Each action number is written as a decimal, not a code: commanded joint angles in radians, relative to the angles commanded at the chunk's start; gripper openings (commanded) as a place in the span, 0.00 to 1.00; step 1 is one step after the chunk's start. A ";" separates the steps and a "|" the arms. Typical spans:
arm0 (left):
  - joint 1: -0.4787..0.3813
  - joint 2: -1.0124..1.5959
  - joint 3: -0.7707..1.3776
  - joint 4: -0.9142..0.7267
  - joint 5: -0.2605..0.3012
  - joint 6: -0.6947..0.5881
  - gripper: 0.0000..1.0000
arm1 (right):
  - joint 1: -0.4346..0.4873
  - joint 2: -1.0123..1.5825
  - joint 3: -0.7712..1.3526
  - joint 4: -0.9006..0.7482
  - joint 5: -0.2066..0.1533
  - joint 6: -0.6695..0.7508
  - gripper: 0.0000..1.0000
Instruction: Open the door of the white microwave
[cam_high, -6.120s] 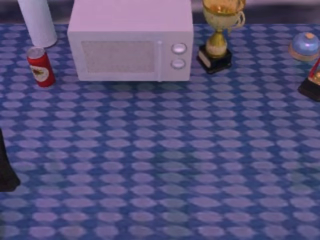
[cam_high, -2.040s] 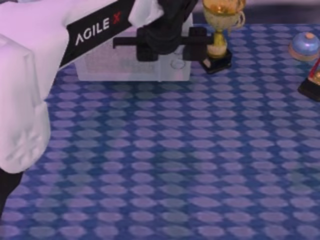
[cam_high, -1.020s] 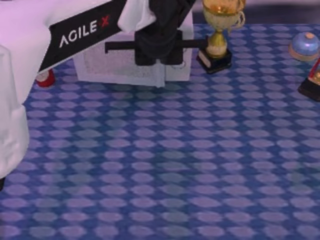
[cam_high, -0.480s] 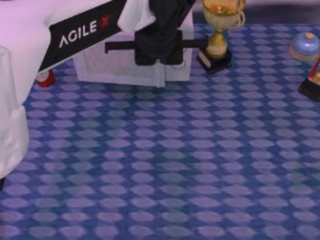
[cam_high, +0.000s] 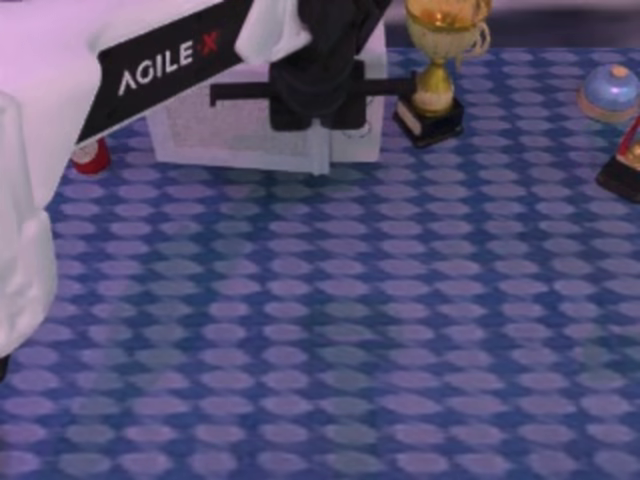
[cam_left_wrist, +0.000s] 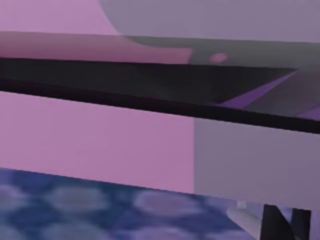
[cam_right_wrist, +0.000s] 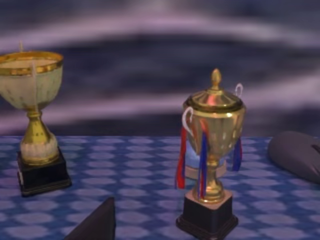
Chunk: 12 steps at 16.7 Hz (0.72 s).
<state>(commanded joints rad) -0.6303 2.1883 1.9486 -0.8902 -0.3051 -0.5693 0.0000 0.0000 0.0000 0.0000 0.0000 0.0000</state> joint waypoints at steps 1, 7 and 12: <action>0.000 0.000 0.000 0.000 0.000 0.000 0.00 | 0.000 0.000 0.000 0.000 0.000 0.000 1.00; -0.005 -0.007 -0.015 0.011 0.008 0.005 0.00 | 0.000 0.000 0.000 0.000 0.000 0.000 1.00; 0.004 -0.077 -0.138 0.066 0.037 0.082 0.00 | 0.000 0.000 0.000 0.000 0.000 0.000 1.00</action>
<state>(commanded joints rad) -0.6260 2.1113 1.8102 -0.8242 -0.2676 -0.4871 0.0000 0.0000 0.0000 0.0000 0.0000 0.0000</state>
